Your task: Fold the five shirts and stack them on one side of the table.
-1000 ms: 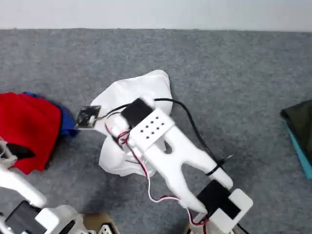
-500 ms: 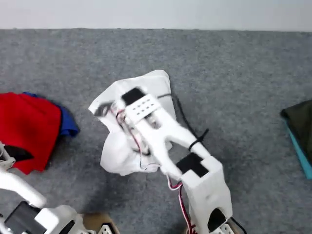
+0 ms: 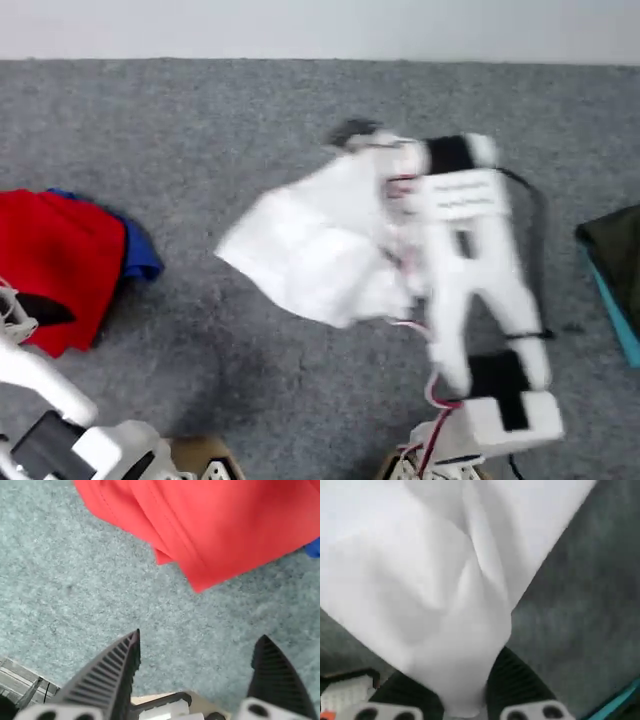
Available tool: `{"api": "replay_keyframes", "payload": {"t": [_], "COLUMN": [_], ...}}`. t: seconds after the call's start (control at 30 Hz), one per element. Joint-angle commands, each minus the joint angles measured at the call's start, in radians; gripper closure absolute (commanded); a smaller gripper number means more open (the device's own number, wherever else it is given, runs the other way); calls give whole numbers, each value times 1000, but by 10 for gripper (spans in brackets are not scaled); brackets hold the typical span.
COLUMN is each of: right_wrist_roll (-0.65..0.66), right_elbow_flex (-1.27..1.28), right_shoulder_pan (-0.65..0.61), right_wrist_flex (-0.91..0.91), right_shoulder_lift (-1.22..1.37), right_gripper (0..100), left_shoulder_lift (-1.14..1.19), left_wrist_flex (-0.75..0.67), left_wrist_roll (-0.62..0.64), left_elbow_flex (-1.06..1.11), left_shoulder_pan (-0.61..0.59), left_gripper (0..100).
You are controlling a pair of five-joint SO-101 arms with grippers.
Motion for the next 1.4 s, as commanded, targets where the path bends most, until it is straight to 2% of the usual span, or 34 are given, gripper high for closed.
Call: {"api": "replay_keyframes", "payload": {"t": [0.0, 0.03, 0.1, 0.23, 0.33, 0.5, 0.6, 0.73, 0.93, 1.03, 1.2, 1.37], "right_wrist_roll": [97, 140, 216, 164, 149, 149, 149, 149, 146, 144, 144, 144], "right_elbow_flex": [187, 233, 281, 213, 112, 51, 91, 273, 583, 631, 629, 629], "right_shoulder_pan": [302, 343, 381, 387, 360, 226, 90, -151, -470, -503, -501, -438], "right_wrist_flex": [-47, -71, -88, -82, -10, 42, 42, 42, -7, -87, -157, -242], "right_shoulder_lift": [-51, -38, -19, -48, -104, -232, -308, -360, -308, -246, -125, -35], "right_gripper": [980, 962, 862, 587, 495, 491, 491, 497, 602, 644, 648, 653], "left_shoulder_lift": [-44, -44, -44, -46, -46, -46, -46, -46, -46, -46, -46, -46], "left_wrist_flex": [28, 28, 28, 28, 28, 28, 28, 28, 28, 28, 29, 29], "left_wrist_roll": [-2, -2, -2, -2, -2, -2, -2, -2, -2, -2, 0, 0], "left_elbow_flex": [8, 19, 51, 113, 124, 122, 119, 119, 117, 119, 120, 119], "left_shoulder_pan": [37, 46, 71, 118, 143, 166, 163, 161, 161, 160, 160, 158], "left_gripper": [666, 666, 666, 666, 666, 666, 666, 666, 666, 666, 667, 667]}}
